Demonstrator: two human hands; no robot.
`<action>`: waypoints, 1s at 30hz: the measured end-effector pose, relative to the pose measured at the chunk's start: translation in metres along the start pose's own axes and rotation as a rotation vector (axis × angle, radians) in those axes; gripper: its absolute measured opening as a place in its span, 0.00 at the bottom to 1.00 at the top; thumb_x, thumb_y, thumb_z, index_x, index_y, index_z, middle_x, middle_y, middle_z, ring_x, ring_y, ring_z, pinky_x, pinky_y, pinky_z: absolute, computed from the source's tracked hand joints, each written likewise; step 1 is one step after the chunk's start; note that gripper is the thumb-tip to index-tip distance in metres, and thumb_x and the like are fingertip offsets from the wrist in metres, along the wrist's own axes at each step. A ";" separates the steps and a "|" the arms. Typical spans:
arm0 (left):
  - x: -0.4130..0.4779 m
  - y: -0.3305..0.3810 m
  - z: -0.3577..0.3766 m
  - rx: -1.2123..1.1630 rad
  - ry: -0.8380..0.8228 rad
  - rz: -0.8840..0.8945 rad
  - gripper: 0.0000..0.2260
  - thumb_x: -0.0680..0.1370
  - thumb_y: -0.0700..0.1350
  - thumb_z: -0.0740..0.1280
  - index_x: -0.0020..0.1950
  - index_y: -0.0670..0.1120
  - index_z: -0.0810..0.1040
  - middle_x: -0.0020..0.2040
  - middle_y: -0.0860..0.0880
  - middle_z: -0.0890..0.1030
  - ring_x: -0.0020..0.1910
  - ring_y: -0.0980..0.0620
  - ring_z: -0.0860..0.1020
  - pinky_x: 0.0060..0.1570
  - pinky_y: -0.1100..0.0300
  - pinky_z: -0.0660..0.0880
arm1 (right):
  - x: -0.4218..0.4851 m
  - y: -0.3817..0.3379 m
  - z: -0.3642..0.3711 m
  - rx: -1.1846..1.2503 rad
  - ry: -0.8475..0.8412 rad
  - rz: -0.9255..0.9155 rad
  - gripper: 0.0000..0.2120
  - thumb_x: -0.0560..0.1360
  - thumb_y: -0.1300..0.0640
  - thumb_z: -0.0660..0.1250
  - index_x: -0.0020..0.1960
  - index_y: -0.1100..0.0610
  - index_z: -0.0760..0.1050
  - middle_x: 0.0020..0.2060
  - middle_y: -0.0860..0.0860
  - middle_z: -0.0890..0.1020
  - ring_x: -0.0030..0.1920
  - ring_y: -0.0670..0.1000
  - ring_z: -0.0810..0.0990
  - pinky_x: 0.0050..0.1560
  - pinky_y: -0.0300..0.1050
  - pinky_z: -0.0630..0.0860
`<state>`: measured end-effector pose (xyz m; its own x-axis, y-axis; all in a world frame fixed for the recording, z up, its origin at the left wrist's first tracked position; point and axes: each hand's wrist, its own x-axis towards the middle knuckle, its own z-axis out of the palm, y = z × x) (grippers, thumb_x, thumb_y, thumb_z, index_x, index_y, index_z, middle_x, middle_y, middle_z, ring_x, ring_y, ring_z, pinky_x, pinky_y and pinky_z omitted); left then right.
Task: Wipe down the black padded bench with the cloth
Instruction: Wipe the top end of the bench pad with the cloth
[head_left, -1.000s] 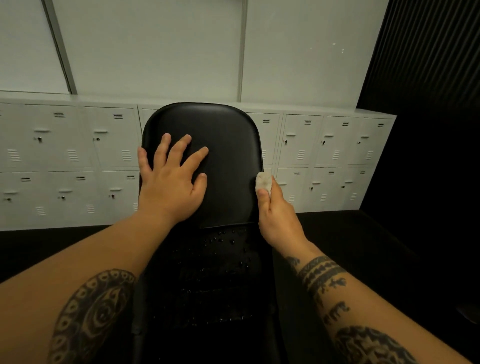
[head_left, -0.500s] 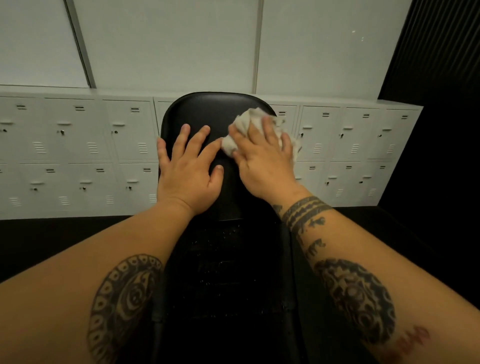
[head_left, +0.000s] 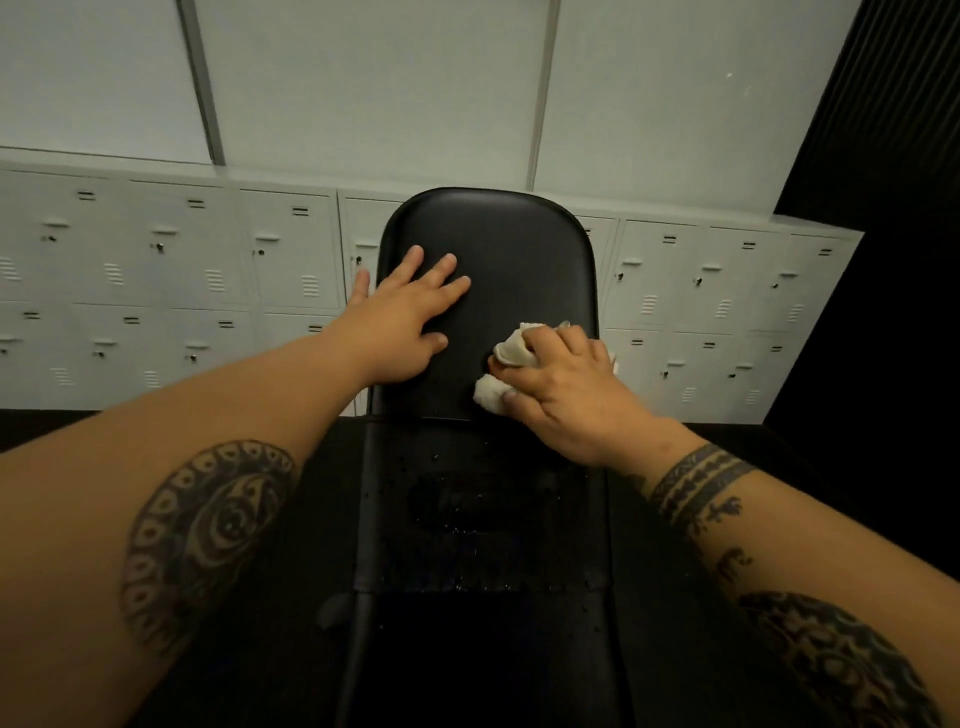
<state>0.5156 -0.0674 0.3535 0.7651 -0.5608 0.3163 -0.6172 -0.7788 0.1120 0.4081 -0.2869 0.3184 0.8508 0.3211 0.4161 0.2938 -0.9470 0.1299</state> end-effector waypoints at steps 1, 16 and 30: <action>0.001 0.000 0.000 -0.040 -0.014 -0.001 0.34 0.83 0.45 0.65 0.83 0.60 0.51 0.84 0.59 0.43 0.82 0.51 0.37 0.78 0.33 0.42 | 0.000 -0.005 0.003 -0.012 0.015 -0.019 0.19 0.81 0.42 0.56 0.71 0.40 0.70 0.66 0.49 0.66 0.64 0.56 0.62 0.66 0.58 0.60; 0.016 -0.012 0.000 -0.333 0.051 -0.070 0.32 0.81 0.33 0.59 0.76 0.65 0.67 0.82 0.59 0.57 0.82 0.53 0.50 0.80 0.54 0.51 | 0.047 -0.070 0.017 0.093 0.214 -0.146 0.05 0.72 0.48 0.74 0.47 0.44 0.85 0.42 0.52 0.75 0.45 0.57 0.75 0.40 0.49 0.62; -0.001 0.035 -0.003 -0.216 0.115 -0.169 0.32 0.77 0.36 0.59 0.81 0.54 0.63 0.84 0.55 0.53 0.83 0.49 0.43 0.79 0.37 0.40 | -0.022 0.012 -0.013 -0.203 0.066 0.048 0.11 0.73 0.53 0.71 0.52 0.40 0.81 0.46 0.46 0.68 0.50 0.52 0.70 0.50 0.52 0.66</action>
<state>0.4924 -0.0932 0.3602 0.8422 -0.3829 0.3795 -0.5169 -0.7738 0.3661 0.3870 -0.3057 0.3226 0.8295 0.2802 0.4832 0.1540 -0.9463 0.2844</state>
